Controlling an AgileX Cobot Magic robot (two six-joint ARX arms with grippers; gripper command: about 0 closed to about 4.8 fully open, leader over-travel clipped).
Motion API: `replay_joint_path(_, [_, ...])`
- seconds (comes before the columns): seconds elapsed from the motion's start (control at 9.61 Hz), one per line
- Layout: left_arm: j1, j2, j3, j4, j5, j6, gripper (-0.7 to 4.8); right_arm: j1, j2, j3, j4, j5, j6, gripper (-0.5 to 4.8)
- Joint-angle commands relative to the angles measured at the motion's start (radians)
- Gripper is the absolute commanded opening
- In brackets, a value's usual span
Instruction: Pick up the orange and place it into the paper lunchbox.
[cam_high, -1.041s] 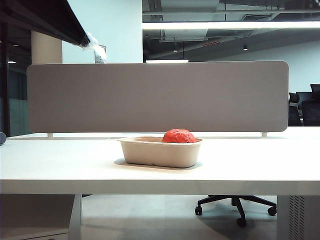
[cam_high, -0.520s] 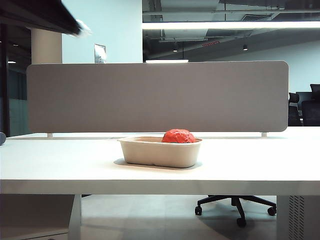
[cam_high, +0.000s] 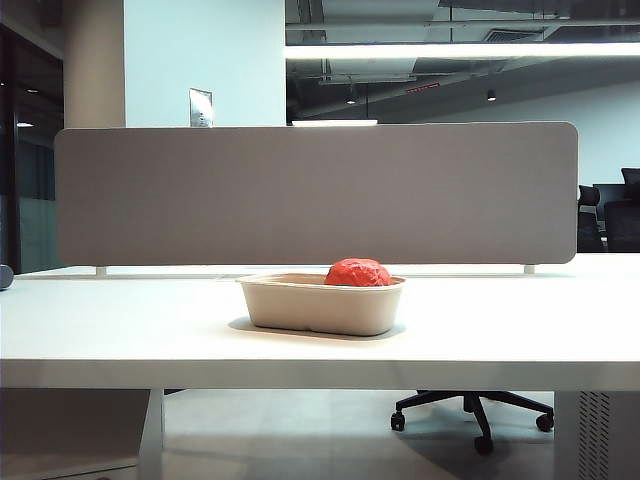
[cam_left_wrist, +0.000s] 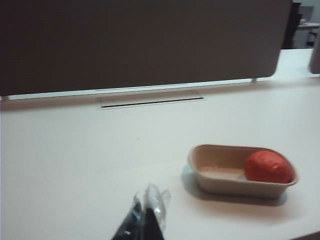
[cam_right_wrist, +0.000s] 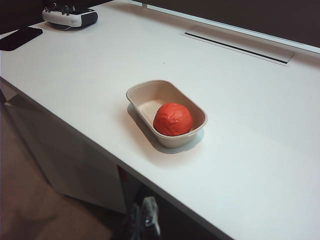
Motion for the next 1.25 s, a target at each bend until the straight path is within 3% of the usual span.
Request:
replay_joint_path(0.1, [0.140, -0.095, -0.077, -0.004, 0.004, 0.017, -0.06, 0.000, 0.000, 0.005, 0.011, 0.002, 0.004, -0.01])
replay_joint_path(0.21, [0.211, -0.137, -0.104, -0.005, 0.003, 0.016, -0.06, 0.000, 0.000, 0.005, 0.011, 0.002, 0.004, -0.01])
replay_joint_path(0.42, [0.235, -0.144, -0.122, 0.006, 0.003, 0.016, -0.06, 0.000, 0.000, 0.005, 0.011, 0.002, 0.004, -0.01])
replay_joint_path(0.52, [0.242, -0.144, -0.255, 0.110, -0.065, 0.016, -0.05, 0.000, -0.011, 0.005, 0.011, 0.002, 0.004, -0.01])
replay_joint_path(0.62, [0.242, -0.144, -0.255, 0.059, -0.101, 0.001, -0.06, 0.000, -0.012, 0.005, 0.011, 0.002, 0.004, -0.01])
replay_joint_path(0.83, [0.243, -0.144, -0.255, 0.059, -0.074, 0.042, -0.04, 0.000, -0.012, 0.005, 0.011, 0.002, 0.004, -0.01])
replay_joint_path(1.25, [0.243, -0.144, -0.255, 0.058, -0.090, 0.042, -0.03, 0.000, -0.013, 0.005, 0.011, 0.002, 0.004, -0.01])
